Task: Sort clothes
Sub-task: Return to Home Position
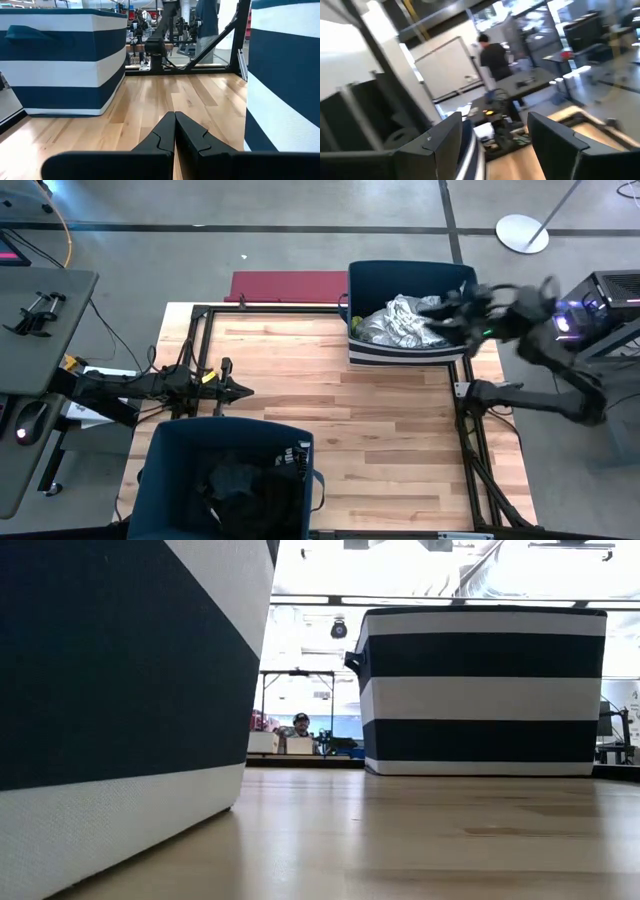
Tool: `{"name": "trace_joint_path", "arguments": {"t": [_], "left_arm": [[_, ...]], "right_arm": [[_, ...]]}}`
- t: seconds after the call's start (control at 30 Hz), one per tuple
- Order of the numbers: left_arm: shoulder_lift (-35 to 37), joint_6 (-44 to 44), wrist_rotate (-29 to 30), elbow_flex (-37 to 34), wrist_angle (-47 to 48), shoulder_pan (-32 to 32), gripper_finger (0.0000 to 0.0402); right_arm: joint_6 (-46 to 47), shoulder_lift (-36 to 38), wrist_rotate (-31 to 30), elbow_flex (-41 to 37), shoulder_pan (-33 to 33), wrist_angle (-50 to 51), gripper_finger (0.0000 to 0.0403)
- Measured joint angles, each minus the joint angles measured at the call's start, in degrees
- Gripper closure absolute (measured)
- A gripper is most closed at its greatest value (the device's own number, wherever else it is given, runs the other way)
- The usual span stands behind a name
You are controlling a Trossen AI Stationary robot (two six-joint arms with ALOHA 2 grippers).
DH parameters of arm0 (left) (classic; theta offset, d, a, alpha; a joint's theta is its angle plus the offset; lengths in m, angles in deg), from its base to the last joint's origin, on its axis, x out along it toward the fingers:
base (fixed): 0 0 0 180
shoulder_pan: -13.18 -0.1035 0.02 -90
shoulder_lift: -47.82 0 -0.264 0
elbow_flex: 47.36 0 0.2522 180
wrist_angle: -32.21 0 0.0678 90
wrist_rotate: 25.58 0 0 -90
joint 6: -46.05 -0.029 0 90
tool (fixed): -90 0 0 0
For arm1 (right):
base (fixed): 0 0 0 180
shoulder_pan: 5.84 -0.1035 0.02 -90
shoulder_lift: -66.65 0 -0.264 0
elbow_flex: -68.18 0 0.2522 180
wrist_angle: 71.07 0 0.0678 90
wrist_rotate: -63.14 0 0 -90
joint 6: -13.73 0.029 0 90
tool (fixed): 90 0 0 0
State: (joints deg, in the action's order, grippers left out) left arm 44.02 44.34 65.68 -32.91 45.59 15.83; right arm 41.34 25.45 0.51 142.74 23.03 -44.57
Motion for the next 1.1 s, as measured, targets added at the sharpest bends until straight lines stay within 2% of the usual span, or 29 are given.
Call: {"name": "trace_joint_path", "arguments": {"t": [0.1, 0.23, 0.43, 0.6, 0.7, 0.77, 0.87, 0.93, 1.1], "left_arm": [[0.0, 0.0, 0.0, 0.0, 0.0, 0.0, 0.0401], [0.0, 0.0, 0.0, 0.0, 0.0, 0.0, 0.0401], [0.0, 0.0, 0.0, 0.0, 0.0, 0.0, 0.0401], [0.0, 0.0, 0.0, 0.0, 0.0, 0.0, 0.0401], [0.0, 0.0, 0.0, 0.0, 0.0, 0.0, 0.0401], [0.0, 0.0, 0.0, 0.0, 0.0, 0.0, 0.0401], [0.0, 0.0, 0.0, 0.0, 0.0, 0.0, 0.0401], [0.0, 0.0, 0.0, 0.0, 0.0, 0.0, 0.0401], [0.0, 0.0, 0.0, 0.0, 0.0, 0.0, 0.0401]], "right_arm": [[-1.2, -2.3, -6.6, -6.9, -9.9, -10.5, 0.0196], [-6.9, -5.5, -14.5, -10.0, -19.9, -13.2, 0.0213], [-13.3, -8.1, -17.2, -10.1, -29.4, -11.9, 0.0250], [-17.7, -7.5, -17.9, -10.2, -35.7, -10.3, 0.0315], [-19.8, -2.8, -18.8, -12.4, -37.2, -6.5, 0.0372], [-19.3, 2.7, -20.7, -15.6, -37.2, -4.7, 0.0394], [-14.0, 12.0, -23.8, -21.1, -37.2, -1.2, 0.0390], [-10.9, 17.3, -23.7, -24.2, -37.2, 0.5, 0.0390], [-8.5, 24.2, -18.7, -33.1, -37.3, -2.3, 0.0400]]}}
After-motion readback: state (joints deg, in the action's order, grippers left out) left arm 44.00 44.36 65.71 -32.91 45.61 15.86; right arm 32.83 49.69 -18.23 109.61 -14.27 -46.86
